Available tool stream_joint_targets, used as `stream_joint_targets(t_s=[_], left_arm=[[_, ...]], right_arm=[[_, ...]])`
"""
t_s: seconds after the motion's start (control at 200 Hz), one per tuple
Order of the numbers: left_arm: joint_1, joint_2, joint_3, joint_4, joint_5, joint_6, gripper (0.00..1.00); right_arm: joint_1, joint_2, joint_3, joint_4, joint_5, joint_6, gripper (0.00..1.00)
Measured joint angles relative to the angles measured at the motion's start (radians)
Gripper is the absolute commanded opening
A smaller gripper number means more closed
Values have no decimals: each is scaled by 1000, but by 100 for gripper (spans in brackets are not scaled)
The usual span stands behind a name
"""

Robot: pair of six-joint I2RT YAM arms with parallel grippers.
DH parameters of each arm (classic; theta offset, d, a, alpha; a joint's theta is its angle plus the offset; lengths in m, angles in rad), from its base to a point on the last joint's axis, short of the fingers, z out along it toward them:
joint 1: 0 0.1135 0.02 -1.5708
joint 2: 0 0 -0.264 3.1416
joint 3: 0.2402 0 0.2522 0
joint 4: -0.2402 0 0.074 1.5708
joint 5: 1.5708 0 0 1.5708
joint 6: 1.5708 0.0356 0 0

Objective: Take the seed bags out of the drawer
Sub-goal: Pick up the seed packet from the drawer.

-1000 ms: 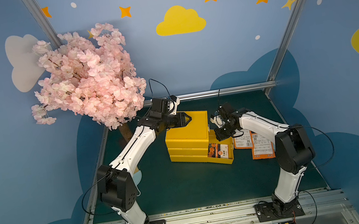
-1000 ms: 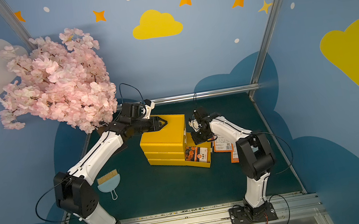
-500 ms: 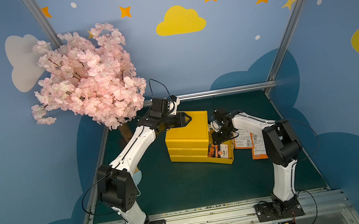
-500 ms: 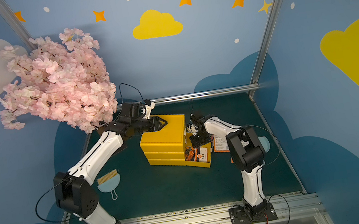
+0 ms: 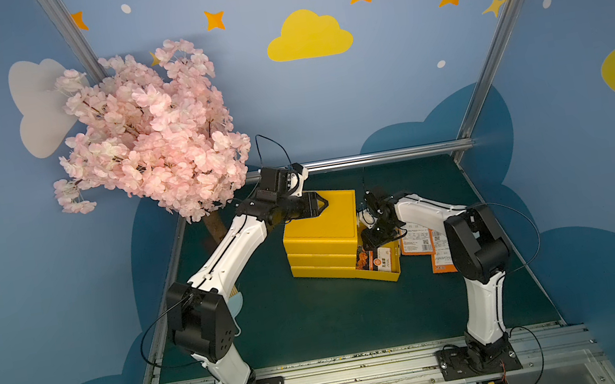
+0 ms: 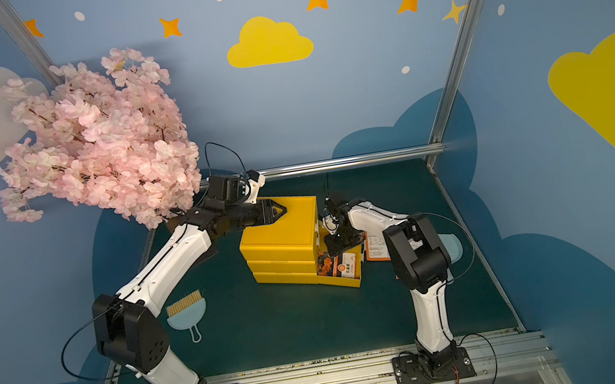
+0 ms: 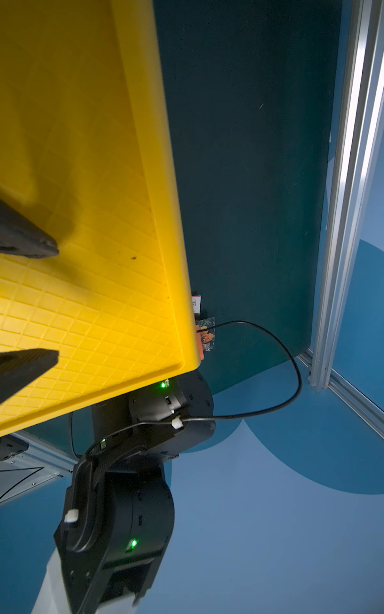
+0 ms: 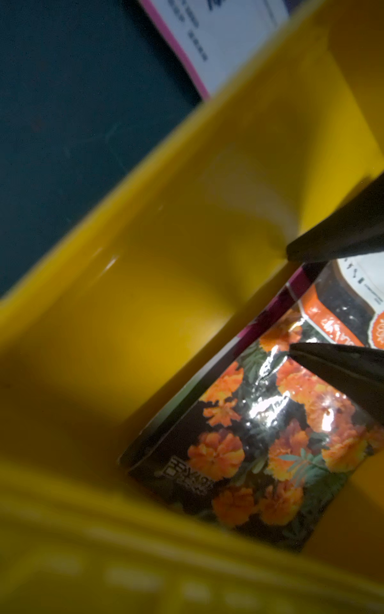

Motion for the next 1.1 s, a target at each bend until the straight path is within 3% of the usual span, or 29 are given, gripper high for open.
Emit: stream_joint_targets(t_s=[0.406, 0.791, 1.101], left_arm=[[0, 2, 3, -4, 0, 0, 51], [0, 2, 3, -4, 0, 0, 51], [0, 2, 3, -4, 0, 0, 51]], right_arm=[[3, 0, -18, 21, -8, -1, 36], [11, -57, -66, 40, -26, 10, 20], [18, -73, -77, 37, -37, 18, 15]])
